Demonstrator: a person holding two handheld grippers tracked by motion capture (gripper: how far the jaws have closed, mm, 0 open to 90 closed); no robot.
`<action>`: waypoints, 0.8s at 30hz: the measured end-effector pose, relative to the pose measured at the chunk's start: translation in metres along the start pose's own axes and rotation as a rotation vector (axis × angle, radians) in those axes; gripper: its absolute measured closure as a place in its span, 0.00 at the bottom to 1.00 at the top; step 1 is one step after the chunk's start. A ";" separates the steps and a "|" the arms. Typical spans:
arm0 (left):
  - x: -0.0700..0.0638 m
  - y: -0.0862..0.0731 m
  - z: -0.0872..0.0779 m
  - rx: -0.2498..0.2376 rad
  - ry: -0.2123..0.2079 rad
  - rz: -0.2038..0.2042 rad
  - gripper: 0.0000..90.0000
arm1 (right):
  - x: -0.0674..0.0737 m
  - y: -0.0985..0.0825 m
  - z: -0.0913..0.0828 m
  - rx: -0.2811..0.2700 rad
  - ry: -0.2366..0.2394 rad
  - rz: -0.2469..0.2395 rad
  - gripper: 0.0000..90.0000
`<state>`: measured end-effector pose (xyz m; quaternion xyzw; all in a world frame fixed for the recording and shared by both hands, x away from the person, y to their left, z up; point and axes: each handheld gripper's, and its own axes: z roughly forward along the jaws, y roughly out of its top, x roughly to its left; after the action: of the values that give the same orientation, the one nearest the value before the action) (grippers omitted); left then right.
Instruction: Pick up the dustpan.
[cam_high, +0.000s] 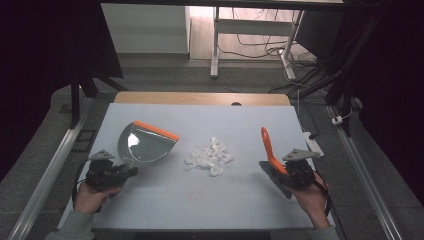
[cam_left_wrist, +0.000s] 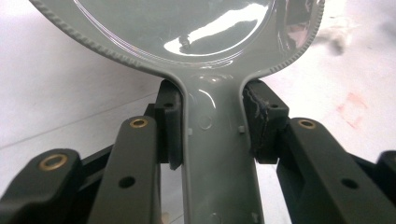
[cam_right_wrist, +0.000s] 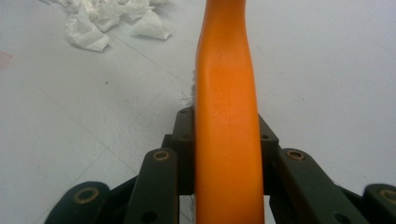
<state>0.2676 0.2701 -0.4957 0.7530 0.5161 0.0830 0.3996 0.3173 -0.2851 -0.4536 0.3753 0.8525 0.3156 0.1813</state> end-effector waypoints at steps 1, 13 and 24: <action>0.000 0.001 0.000 -0.002 -0.009 0.010 0.68 | 0.000 0.000 0.000 0.000 0.000 0.000 0.78; -0.010 0.005 -0.011 0.015 -0.068 0.118 0.68 | 0.003 0.004 -0.005 -0.044 0.018 0.000 0.78; -0.017 0.006 -0.015 0.044 -0.130 0.186 0.68 | 0.006 0.011 -0.006 -0.061 0.027 -0.016 0.78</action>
<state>0.2558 0.2625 -0.4767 0.8099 0.4188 0.0594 0.4063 0.3162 -0.2769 -0.4423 0.3585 0.8477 0.3452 0.1837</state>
